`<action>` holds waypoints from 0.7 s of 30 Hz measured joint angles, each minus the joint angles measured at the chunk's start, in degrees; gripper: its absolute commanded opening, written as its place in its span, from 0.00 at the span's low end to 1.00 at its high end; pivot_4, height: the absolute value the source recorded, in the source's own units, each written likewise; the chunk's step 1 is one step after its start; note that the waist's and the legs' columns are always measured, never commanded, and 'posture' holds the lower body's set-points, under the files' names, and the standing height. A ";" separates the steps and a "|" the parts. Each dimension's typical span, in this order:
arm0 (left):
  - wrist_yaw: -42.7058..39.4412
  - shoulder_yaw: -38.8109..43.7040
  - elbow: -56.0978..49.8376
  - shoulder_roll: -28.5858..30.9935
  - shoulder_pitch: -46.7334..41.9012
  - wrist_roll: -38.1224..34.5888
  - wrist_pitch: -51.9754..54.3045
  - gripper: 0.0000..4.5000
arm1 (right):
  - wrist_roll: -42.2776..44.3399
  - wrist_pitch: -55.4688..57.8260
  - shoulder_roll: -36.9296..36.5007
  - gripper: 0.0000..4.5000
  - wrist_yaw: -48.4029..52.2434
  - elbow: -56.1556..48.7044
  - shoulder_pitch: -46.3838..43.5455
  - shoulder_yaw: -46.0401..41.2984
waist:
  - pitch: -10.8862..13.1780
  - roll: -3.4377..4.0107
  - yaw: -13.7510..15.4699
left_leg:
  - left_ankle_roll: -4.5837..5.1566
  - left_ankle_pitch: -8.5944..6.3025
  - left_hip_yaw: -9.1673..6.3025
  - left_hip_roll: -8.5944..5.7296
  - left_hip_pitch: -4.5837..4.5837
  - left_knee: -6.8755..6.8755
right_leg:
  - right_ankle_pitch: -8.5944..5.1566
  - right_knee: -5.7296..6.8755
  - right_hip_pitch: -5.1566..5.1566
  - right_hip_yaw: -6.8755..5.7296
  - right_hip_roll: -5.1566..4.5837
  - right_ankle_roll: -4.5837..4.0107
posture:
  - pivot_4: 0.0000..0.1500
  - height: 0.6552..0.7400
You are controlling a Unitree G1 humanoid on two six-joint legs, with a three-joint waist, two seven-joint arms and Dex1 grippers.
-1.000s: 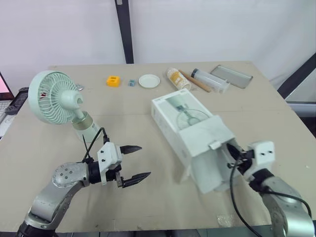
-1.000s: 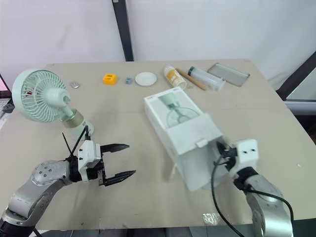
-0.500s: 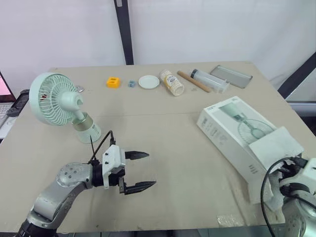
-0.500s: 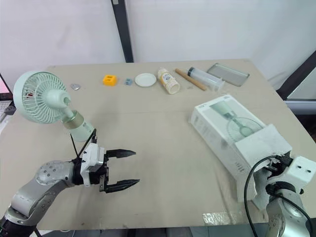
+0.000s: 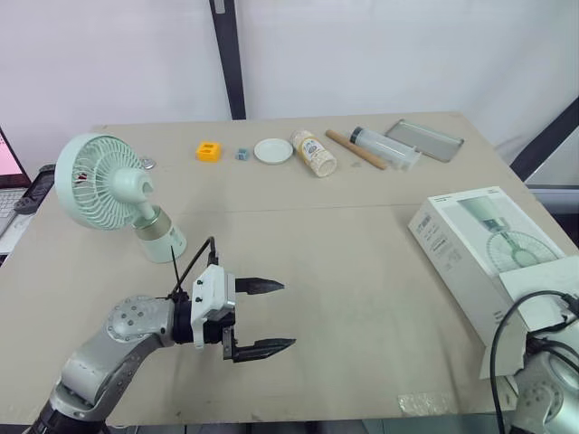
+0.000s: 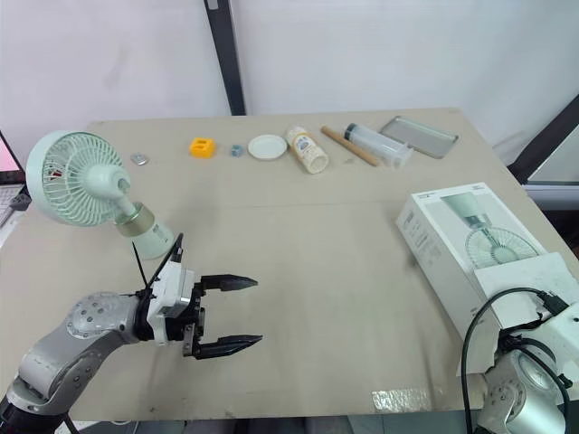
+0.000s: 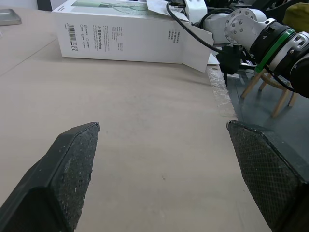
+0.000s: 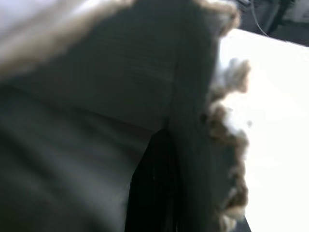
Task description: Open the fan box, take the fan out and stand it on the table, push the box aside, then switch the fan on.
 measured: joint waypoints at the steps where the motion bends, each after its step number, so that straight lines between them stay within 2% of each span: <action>1: 0.03 -0.01 0.00 0.00 -0.02 0.01 0.00 1.00 | 0.01 0.12 0.00 0.03 -0.51 0.14 -0.53 0.01 | 0.00 0.00 -0.09 | 0.01 -0.01 0.02 0.02 0.01 0.00 | 0.00 0.00 0.00 0.03 0.03 0.00 | 1.00 1.00; 11: 0.72 -0.43 0.02 0.03 -0.50 0.26 -0.01 1.00 | 0.83 1.58 2.13 0.03 -3.97 0.18 -6.88 1.10 | 0.00 0.03 -0.69 | 0.06 -0.03 0.11 0.09 0.03 0.00 | 0.00 0.00 -0.02 0.12 0.08 0.00 | 1.00 1.00; 21: 1.10 -0.68 0.02 -0.10 -0.58 1.22 -0.08 1.00 | 1.64 3.35 2.19 0.03 -2.41 -0.05 -10.53 6.26 | 0.02 0.05 -0.65 | 0.09 -0.05 0.06 0.09 -0.02 -0.01 | 0.00 -0.03 -0.04 0.11 0.09 0.00 | 1.00 1.00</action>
